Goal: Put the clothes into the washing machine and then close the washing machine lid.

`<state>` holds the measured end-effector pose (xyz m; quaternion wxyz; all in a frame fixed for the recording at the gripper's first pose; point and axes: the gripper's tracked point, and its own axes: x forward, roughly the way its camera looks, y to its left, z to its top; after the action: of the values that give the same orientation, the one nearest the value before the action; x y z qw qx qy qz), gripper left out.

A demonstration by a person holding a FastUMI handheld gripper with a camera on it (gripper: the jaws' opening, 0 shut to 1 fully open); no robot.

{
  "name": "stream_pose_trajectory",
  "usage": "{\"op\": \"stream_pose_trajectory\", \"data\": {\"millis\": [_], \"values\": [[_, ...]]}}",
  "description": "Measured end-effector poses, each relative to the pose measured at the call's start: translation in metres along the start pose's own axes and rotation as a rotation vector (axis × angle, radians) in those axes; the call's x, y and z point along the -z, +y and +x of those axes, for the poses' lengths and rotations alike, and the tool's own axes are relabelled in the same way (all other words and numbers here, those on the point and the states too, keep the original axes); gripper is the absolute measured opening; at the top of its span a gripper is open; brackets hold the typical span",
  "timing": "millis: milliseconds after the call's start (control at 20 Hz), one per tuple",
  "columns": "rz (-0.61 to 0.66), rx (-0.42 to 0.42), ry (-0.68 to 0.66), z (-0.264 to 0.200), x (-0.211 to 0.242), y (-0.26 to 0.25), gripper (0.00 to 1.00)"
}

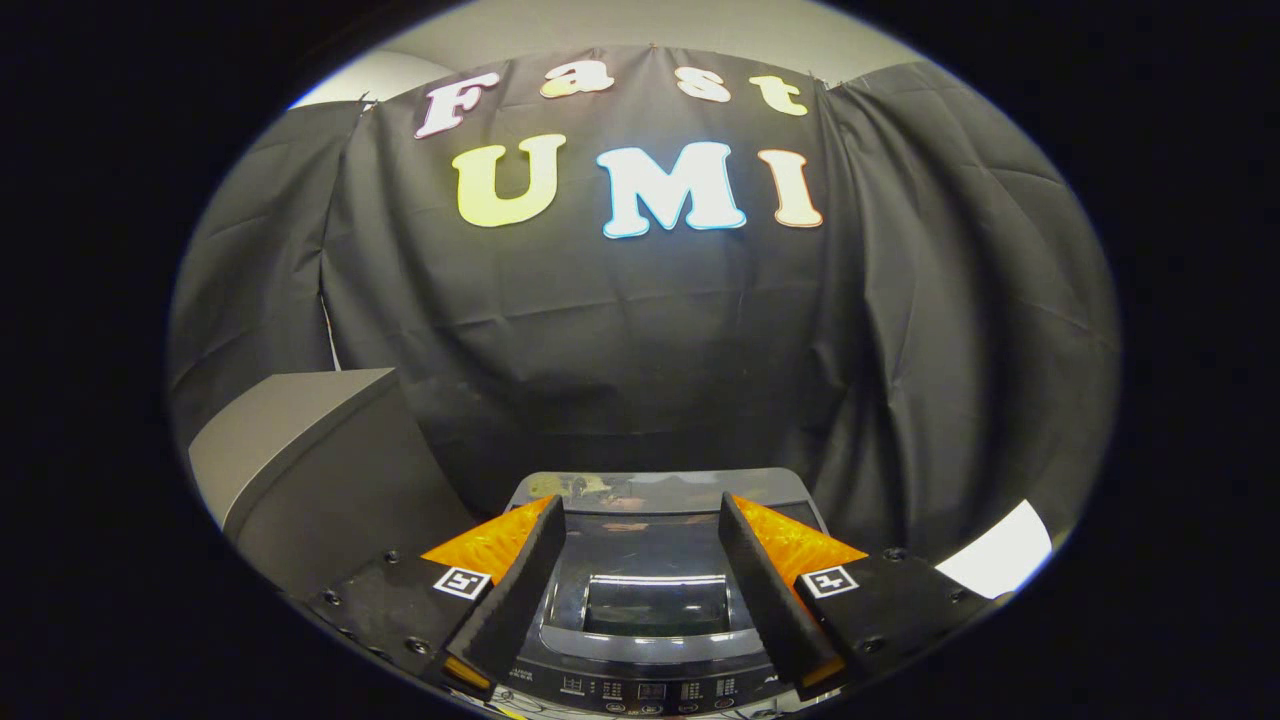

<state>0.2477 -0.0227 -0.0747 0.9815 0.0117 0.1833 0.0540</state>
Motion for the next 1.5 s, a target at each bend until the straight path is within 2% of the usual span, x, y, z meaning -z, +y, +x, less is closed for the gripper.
{"op": "stream_pose_trajectory", "data": {"millis": [400,700,1100,1500], "values": [[-0.032,-0.002,-0.146,-0.049,-0.062,0.007,0.97],[-0.034,-0.002,-0.219,-0.099,-0.087,0.015,0.97],[-0.043,0.010,-0.302,-0.169,-0.090,0.024,0.97],[-0.053,0.001,-0.358,-0.213,-0.078,0.038,0.97]]}}
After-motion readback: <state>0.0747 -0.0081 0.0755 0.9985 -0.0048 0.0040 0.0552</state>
